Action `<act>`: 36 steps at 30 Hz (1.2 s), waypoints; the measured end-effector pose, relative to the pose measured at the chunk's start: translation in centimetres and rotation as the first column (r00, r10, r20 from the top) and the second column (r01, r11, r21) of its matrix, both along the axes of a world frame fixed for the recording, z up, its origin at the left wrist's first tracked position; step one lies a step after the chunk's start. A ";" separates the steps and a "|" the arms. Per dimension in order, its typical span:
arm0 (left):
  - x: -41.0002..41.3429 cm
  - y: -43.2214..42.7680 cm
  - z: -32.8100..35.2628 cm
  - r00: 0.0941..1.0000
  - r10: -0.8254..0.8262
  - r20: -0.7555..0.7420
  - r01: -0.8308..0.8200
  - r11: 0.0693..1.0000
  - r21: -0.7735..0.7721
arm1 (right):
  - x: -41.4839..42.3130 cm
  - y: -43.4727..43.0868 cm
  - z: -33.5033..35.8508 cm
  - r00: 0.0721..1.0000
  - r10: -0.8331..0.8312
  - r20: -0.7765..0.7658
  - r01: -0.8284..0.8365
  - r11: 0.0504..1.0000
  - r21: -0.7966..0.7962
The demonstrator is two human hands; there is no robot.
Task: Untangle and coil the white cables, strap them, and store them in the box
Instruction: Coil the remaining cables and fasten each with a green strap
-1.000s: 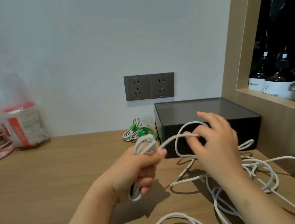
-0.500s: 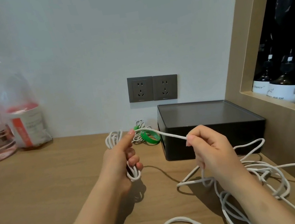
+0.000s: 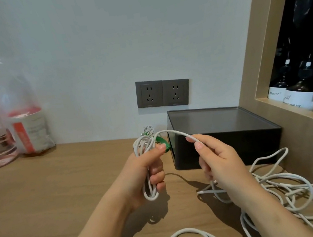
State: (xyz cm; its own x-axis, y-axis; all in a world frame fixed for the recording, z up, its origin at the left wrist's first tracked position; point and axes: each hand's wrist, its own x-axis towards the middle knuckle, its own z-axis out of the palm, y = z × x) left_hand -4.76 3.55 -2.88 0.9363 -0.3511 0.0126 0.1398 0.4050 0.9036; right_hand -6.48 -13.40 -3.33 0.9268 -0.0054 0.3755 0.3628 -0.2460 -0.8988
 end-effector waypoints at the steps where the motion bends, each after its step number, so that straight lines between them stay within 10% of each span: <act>1: -0.1 -0.1 0.0 1.000 0.021 0.007 -0.021 0.999 0.029 | 0.0 0.0 0.1 1.000 0.019 0.006 -0.019 0.999 0.035; 16: 0.7 -1.1 -0.7 0.915 0.319 -0.247 -0.330 0.944 -0.003 | -0.1 1.7 -1.4 0.948 0.081 0.307 0.134 0.776 -0.616; 23: 0.7 -1.3 -1.0 0.919 0.385 0.082 -0.393 0.905 0.164 | -0.1 1.8 -1.6 0.936 0.102 0.338 0.156 0.739 -0.656; 36: 1.9 -0.8 -0.7 0.869 0.444 -0.219 -0.486 0.848 -0.209 | -0.4 1.8 -1.0 0.985 0.145 0.092 -0.061 0.797 -0.601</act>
